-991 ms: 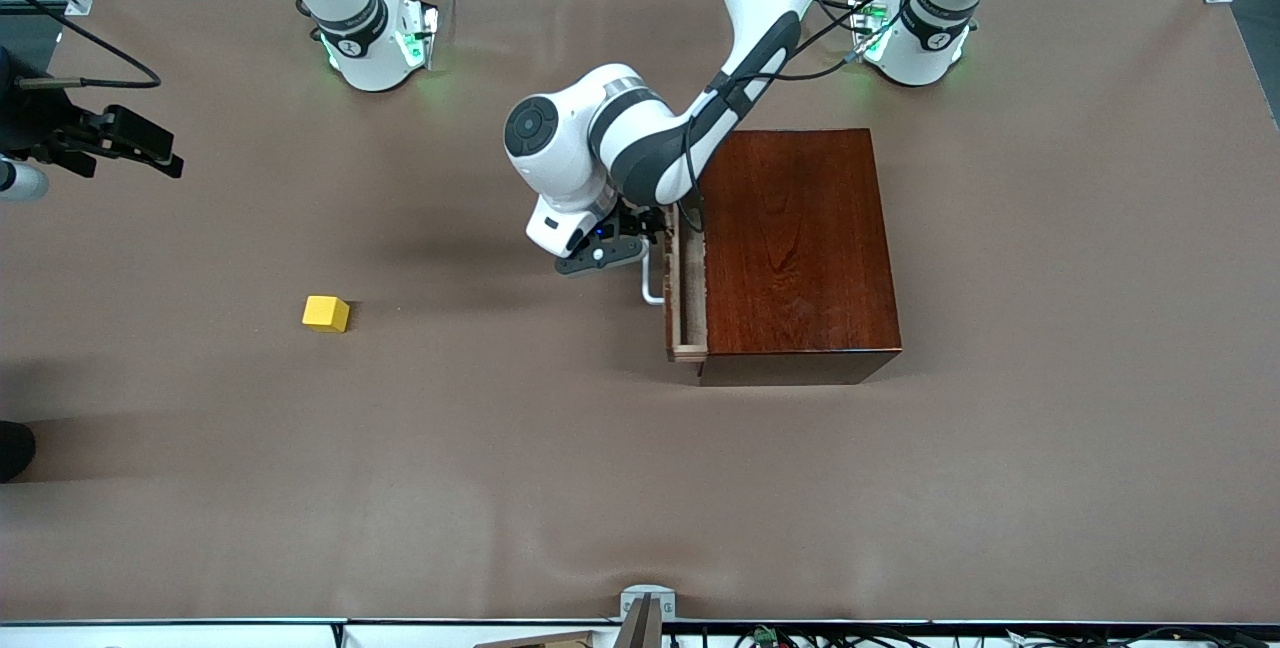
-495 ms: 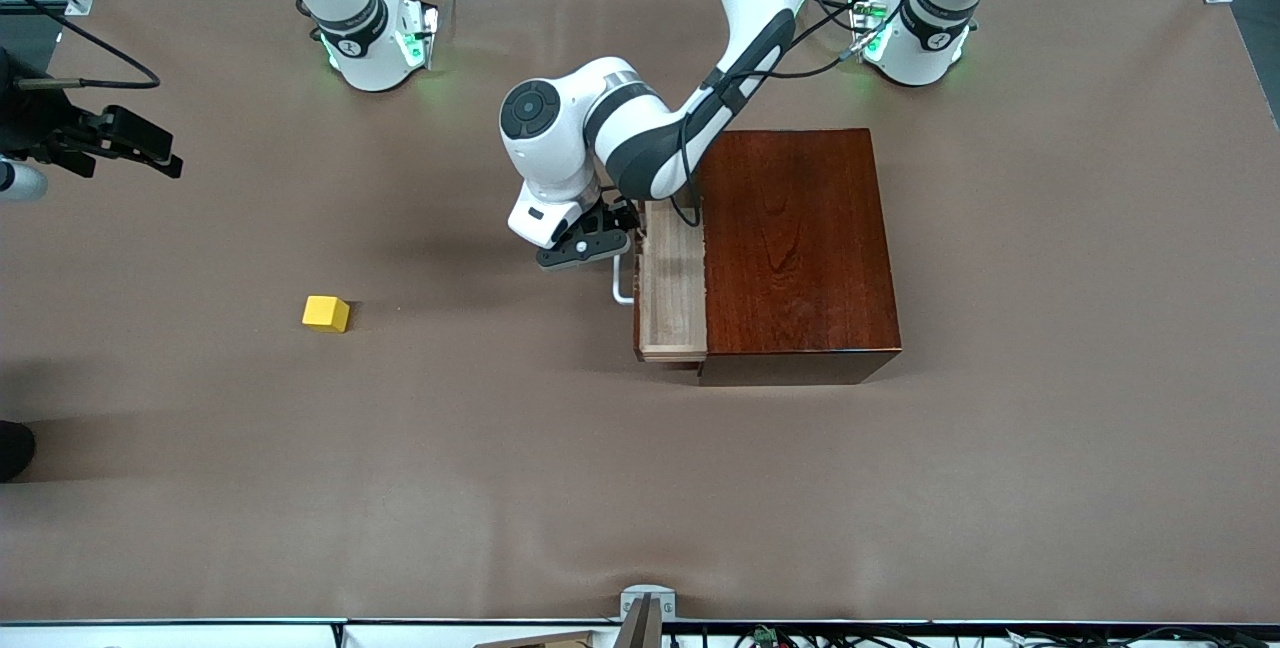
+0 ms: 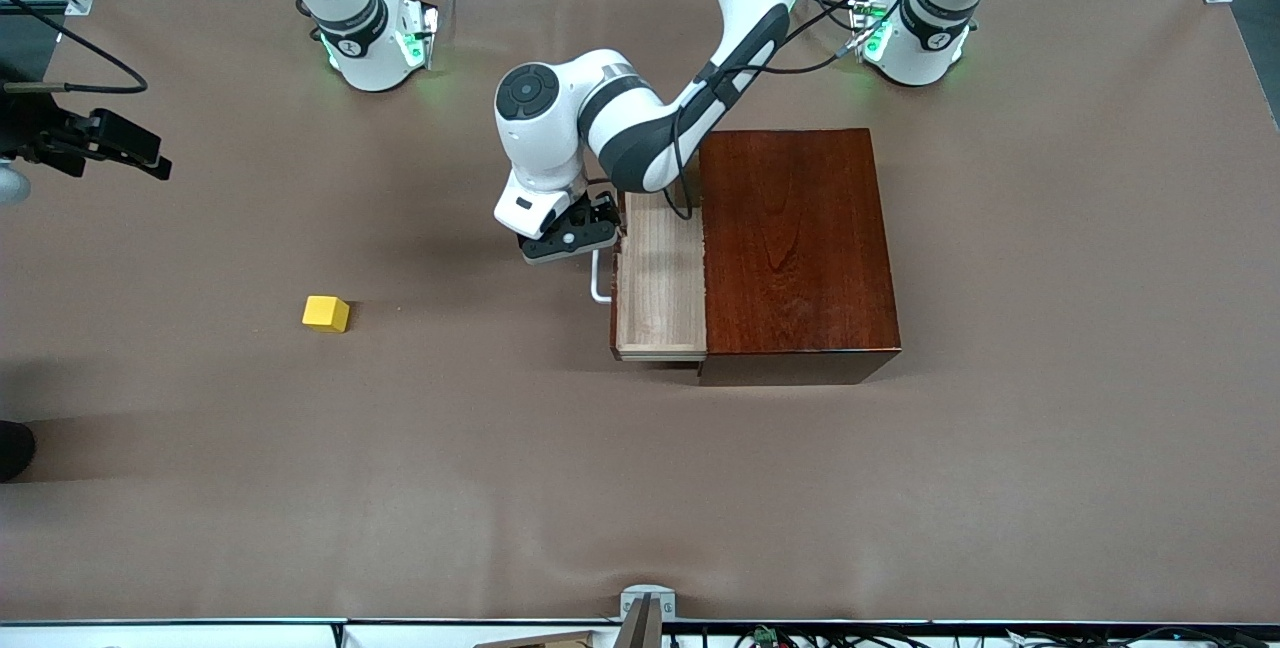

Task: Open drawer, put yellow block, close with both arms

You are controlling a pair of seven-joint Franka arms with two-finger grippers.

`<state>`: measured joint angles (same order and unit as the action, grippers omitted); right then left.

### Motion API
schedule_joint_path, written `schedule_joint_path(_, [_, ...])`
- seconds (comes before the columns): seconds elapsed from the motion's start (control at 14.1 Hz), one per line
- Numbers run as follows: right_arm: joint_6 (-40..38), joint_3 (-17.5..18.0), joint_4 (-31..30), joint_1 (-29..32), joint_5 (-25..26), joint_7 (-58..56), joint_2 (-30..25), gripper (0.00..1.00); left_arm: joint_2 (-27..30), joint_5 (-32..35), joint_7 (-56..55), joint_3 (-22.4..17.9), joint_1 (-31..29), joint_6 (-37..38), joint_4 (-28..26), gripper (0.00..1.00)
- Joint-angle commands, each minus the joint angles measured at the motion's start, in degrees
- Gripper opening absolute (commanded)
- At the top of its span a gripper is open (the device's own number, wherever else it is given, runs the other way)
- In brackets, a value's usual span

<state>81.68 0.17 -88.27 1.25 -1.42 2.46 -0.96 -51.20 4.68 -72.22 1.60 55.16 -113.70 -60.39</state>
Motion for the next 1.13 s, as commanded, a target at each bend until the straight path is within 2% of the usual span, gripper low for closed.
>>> schedule_joint_path(0.0, [0.3,0.9,-0.5,0.5,0.5,0.5,0.0,1.00,-3.3,-3.5,-4.3,1.1,2.1,-10.3,2.5,1.00])
schedule_joint_path(0.28, [0.8,1.1,0.0,0.6,0.2,0.5,1.7,1.00,-4.2,-3.5,-7.8,1.0,3.1,-16.6,2.5,1.00])
schedule_joint_path(0.57, [3.4,1.0,0.1,0.4,0.6,0.5,4.7,1.00,-3.5,-3.4,-8.1,0.9,2.8,-16.2,1.9,1.00])
schedule_joint_path(0.85, [4.3,1.0,-0.2,0.4,0.5,0.7,7.5,1.00,-0.1,-2.7,-7.5,0.2,1.2,-6.7,1.9,1.00])
schedule_joint_path(1.06, [6.0,1.0,-0.1,0.5,0.6,0.8,10.5,1.00,2.8,-2.5,-7.4,-2.6,0.9,2.0,1.9,1.00])
